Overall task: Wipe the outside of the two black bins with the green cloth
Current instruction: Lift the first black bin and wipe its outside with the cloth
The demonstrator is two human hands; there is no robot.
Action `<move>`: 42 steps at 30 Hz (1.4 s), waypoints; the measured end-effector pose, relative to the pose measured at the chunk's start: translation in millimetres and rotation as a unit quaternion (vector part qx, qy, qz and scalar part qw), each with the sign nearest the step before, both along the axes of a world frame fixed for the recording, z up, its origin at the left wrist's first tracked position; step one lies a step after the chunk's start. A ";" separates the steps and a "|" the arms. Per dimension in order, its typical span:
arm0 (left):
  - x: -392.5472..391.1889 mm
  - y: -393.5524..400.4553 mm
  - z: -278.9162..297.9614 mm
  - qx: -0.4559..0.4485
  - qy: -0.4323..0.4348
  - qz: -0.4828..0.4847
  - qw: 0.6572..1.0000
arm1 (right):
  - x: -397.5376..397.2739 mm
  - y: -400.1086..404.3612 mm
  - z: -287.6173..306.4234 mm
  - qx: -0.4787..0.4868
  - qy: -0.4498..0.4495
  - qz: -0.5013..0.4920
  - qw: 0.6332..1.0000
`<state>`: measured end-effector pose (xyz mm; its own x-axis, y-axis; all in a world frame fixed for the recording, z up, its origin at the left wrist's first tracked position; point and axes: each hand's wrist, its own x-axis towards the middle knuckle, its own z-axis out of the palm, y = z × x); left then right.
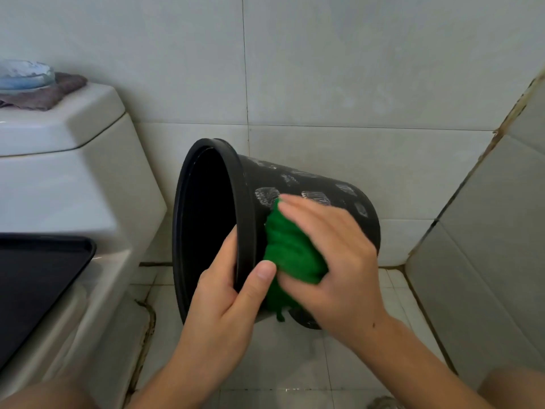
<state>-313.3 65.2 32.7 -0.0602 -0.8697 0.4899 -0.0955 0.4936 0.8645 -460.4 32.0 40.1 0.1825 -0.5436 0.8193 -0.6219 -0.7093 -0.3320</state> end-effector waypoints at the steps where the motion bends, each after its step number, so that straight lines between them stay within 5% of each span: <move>1: 1.2 0.3 0.5 -0.001 0.003 0.007 1.000 | -0.1 2.3 -1.5 -0.018 0.023 0.020 0.999; 7: -1.0 0.5 0.3 0.015 -0.014 -0.015 1.000 | -8.5 -13.2 0.7 0.050 -0.020 0.000 0.999; 12: 4.3 -0.1 -0.2 0.028 -0.012 -0.024 0.999 | -4.0 0.9 -4.8 0.011 0.042 0.054 0.998; 17: 1.4 -1.1 -0.3 0.039 -0.028 -0.041 0.998 | -5.2 -11.5 1.8 0.066 -0.013 -0.011 0.998; 22: 6.3 -1.1 -0.7 0.025 -0.019 -0.027 0.999 | -2.9 2.1 -1.9 0.007 0.062 0.067 0.996; 27: 4.4 -2.0 1.7 0.049 0.000 -0.043 0.998 | -2.5 -11.2 8.2 0.078 0.031 -0.023 0.996; 35: 1.9 0.3 8.8 0.034 0.014 -0.010 0.999 | 3.1 2.3 -2.9 -0.050 0.108 0.041 0.992; 42: 11.5 5.4 11.4 0.063 0.049 0.055 0.995 | -40.1 -7.9 -2.1 0.119 -0.033 -0.158 0.980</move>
<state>-301.8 70.6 44.1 0.0825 -0.9230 0.3758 -0.0547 0.3723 0.9265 -500.5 24.0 37.9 -0.0745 -0.7409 0.6674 -0.7700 -0.3826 -0.5107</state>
